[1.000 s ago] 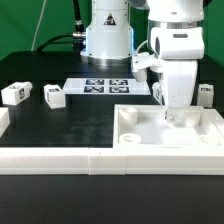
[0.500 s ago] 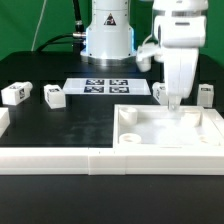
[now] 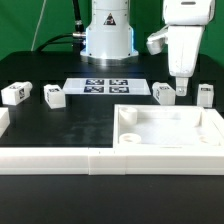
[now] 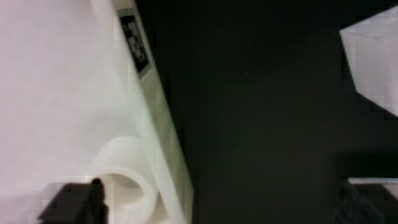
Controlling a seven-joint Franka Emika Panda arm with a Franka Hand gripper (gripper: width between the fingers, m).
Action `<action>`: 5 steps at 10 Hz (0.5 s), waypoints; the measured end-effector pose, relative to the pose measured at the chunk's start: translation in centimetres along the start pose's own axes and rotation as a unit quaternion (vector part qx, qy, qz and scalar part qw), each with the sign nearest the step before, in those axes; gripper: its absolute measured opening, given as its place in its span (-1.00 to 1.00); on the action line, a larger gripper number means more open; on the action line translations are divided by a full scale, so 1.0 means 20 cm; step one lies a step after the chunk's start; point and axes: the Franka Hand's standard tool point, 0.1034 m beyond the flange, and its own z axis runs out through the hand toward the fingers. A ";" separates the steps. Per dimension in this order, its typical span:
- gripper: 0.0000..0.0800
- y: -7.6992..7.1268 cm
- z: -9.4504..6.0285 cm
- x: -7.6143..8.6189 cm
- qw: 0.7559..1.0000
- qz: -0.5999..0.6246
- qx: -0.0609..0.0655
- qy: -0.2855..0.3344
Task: Assemble one leg
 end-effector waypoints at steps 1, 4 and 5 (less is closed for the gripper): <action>0.62 0.00 0.00 0.00 0.999 0.040 0.001 0.001; 0.62 -0.02 0.01 0.00 0.981 0.193 0.005 0.003; 0.62 -0.07 0.04 -0.02 0.965 0.262 0.014 0.001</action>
Offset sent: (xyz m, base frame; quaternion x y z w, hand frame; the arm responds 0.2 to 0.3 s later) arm 0.0000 0.0000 0.0000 0.0000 0.0000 0.2377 0.9713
